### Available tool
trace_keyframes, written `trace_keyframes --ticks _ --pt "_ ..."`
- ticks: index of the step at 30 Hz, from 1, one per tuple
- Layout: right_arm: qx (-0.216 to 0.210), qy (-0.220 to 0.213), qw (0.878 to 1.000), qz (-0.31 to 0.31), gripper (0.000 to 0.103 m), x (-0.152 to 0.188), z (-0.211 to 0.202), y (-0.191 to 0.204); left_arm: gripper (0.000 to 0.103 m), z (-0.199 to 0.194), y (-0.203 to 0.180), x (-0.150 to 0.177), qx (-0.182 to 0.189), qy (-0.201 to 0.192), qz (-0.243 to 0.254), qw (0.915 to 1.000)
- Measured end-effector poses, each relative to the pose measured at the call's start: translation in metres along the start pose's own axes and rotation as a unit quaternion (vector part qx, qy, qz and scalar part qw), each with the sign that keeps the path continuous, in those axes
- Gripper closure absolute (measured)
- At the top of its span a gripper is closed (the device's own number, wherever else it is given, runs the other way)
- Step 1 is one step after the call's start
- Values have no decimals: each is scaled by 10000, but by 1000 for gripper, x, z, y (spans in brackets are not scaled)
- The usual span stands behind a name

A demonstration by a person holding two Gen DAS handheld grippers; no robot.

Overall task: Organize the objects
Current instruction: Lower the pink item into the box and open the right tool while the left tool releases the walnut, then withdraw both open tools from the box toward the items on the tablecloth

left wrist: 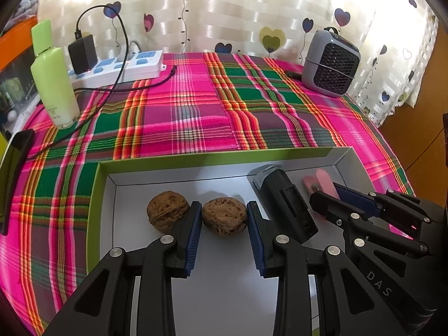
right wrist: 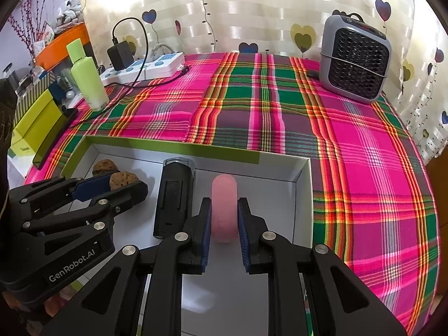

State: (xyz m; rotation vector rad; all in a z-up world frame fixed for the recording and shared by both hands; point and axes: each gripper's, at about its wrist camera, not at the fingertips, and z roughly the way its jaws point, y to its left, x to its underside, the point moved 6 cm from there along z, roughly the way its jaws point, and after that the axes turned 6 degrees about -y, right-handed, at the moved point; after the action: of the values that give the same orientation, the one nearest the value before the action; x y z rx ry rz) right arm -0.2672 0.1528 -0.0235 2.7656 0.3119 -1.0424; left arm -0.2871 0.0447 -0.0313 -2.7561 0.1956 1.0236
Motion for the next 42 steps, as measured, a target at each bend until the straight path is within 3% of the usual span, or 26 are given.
trace_keyframes --ticks 5,9,24,42 --pt "29 -12 10000 39 64 2 -1 -1 71 -2 1 1 -45 0 12 10000" --pt "38 -61 9999 101 64 4 -5 -1 63 -5 0 1 -42 -52 62 10000" --pt "91 -412 9989 199 63 10 -39 6 58 -45 -1 7 -57 -397 47 9992" --pt "28 -818 9962 304 63 35 -91 22 56 -100 -9 41 -121 -745 39 9971"
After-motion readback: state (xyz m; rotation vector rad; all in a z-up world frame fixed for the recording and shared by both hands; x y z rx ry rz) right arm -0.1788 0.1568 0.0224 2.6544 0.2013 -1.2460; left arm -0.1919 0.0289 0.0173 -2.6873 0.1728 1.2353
